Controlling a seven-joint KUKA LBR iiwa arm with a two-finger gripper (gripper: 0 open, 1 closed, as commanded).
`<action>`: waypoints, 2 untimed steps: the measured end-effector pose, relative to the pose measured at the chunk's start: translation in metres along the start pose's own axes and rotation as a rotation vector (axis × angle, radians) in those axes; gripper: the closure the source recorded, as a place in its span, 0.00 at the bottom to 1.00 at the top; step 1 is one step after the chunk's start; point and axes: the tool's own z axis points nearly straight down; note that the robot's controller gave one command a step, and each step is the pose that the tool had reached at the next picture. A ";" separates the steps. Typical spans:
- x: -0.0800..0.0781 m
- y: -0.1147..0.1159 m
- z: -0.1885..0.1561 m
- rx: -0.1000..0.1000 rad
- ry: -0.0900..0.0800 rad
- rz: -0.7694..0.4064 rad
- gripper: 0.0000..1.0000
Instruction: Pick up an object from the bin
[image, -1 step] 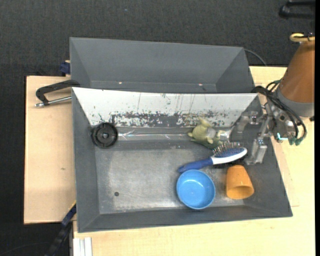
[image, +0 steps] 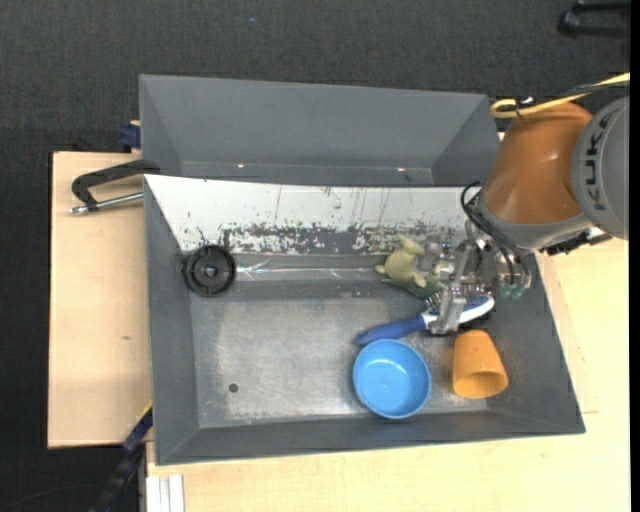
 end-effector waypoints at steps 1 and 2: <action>-0.001 0.018 0.054 0.006 -0.012 0.156 0.00; 0.001 0.020 0.051 0.002 0.001 0.152 1.00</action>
Offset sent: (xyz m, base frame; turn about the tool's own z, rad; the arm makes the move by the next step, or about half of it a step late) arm -0.0023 0.0196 -0.0595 0.1564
